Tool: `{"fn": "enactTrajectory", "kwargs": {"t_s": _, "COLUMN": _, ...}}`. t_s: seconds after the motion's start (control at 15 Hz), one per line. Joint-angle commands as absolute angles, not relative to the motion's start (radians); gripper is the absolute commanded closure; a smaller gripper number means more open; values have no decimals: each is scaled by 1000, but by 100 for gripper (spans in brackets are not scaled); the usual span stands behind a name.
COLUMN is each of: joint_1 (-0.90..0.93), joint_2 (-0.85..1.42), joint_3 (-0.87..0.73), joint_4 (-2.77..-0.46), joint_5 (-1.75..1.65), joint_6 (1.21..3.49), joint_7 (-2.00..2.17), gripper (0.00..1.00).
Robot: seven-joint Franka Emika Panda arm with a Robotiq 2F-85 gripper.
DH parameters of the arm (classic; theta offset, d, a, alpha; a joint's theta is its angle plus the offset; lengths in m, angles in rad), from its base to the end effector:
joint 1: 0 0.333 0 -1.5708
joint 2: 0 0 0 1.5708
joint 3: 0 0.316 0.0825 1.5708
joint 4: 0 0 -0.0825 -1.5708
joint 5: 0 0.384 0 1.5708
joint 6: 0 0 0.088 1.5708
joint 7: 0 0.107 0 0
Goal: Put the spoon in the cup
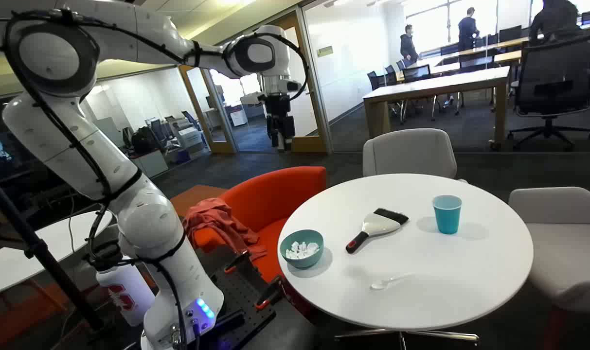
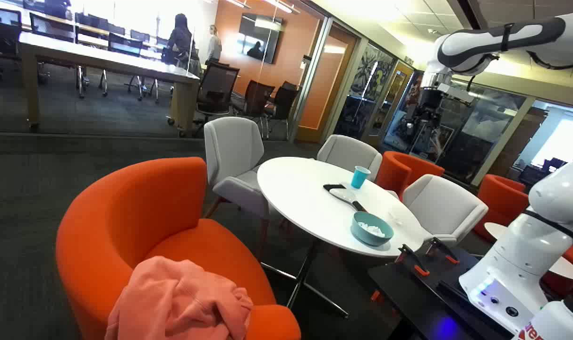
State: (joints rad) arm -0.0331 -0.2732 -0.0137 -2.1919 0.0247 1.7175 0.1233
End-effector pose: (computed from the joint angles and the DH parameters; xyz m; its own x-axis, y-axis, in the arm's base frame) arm 0.4478 -0.0190 0.4838 0.9645 -0.1706 -0.2017 -0.1746 -0.9846 -0.0021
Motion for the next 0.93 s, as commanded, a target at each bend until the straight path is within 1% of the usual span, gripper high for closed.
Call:
{"fn": "enactTrajectory", "kwargs": {"t_s": 0.0, "joint_1": -34, "joint_2": -273, "joint_3": -13, "joint_4": -2190, "joint_5": 25, "joint_6": 1716, "joint_7": 123, "gripper": 0}}
{"fn": "enactTrajectory", "kwargs": {"t_s": 0.53, "joint_1": -36, "joint_2": -264, "joint_3": -13, "joint_4": -2192, "joint_5": 21, "joint_6": 1728, "joint_7": 130, "gripper": 0}}
{"fn": "enactTrajectory", "kwargs": {"t_s": 0.67, "joint_1": -45, "joint_2": -238, "joint_3": -20, "joint_4": -2204, "joint_5": 24, "joint_6": 1781, "joint_7": 148, "gripper": 0}}
{"fn": "enactTrajectory", "kwargs": {"t_s": 0.87, "joint_1": -73, "joint_2": -168, "joint_3": -40, "joint_4": -2244, "joint_5": 37, "joint_6": 1976, "joint_7": 238, "gripper": 0}}
